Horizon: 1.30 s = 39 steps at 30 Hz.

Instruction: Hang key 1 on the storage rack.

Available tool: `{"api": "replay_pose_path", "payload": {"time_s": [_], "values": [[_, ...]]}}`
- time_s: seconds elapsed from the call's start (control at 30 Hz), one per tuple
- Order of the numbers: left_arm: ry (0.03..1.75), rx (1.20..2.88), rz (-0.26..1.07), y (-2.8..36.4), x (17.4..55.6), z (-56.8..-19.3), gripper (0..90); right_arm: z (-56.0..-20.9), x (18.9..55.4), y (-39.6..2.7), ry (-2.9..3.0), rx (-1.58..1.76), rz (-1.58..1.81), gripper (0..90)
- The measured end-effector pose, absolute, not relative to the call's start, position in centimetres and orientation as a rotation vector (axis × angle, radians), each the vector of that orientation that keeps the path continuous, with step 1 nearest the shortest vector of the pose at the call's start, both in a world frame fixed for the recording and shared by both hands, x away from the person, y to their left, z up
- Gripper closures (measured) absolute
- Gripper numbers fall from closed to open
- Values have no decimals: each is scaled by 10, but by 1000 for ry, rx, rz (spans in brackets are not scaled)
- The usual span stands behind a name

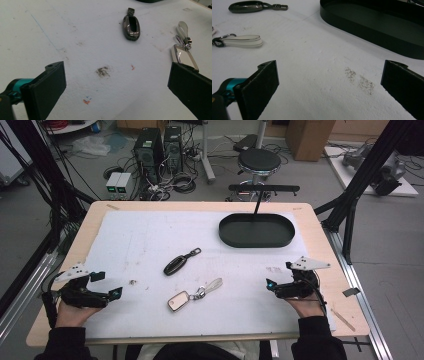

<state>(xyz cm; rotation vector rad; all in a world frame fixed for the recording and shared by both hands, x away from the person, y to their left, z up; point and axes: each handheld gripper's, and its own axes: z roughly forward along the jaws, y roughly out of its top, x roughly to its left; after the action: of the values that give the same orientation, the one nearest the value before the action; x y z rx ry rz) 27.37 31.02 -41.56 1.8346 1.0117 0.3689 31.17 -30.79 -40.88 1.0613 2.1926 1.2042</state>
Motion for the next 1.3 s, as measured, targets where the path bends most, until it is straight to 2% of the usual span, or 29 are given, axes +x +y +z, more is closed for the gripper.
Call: {"api": "replay_pose_path", "payload": {"time_s": [0.57, 1.3], "values": [[1053, 1887, 379, 303, 275, -415, 22, -411, 312, -307, 2194, 1058, 1205, 6], [947, 1985, 359, 275, 290, -395, 22, -414, 313, -307, 2192, 1069, 1229, 7]]}}
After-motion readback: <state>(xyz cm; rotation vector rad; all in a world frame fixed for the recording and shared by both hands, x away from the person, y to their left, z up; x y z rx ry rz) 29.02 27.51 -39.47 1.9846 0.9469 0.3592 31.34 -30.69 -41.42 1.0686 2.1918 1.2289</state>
